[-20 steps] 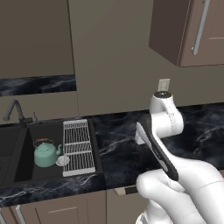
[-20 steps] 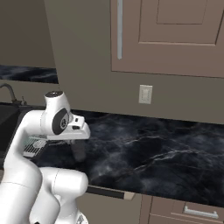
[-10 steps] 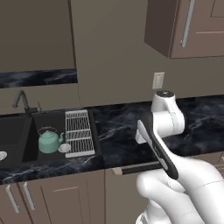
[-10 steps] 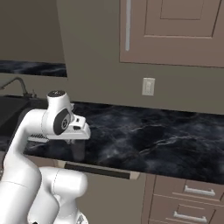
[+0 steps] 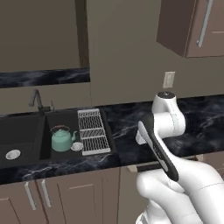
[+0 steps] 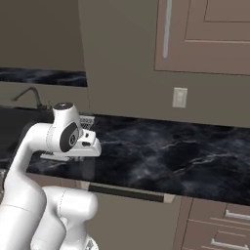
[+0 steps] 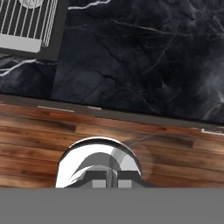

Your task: Place the glass cup in the left basin and the kettle in the right basin of the sink.

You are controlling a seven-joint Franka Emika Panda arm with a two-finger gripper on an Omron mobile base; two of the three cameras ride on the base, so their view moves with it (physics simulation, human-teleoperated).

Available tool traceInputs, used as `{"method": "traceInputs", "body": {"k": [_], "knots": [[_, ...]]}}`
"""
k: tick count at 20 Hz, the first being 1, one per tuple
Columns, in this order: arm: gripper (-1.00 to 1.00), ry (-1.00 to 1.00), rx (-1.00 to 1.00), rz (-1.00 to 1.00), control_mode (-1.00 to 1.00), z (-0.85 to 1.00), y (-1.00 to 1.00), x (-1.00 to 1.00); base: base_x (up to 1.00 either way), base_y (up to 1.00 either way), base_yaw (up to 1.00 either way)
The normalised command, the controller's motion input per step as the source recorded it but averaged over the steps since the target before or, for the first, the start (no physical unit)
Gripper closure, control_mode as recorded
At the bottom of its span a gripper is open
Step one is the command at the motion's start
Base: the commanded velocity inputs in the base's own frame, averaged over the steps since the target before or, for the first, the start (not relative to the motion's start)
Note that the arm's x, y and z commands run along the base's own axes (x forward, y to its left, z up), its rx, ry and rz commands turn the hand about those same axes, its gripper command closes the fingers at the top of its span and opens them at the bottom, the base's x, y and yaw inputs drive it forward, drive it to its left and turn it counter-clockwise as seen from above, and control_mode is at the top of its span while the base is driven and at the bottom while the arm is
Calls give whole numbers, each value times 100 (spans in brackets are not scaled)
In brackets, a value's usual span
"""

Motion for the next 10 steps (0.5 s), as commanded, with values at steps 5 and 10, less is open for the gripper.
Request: {"method": "traceInputs", "body": {"k": [5,10], "knots": [[100,0,0,0,100,0,0,0,0,76,0],[100,0,0,0,100,0,0,0,0,74,0]]}}
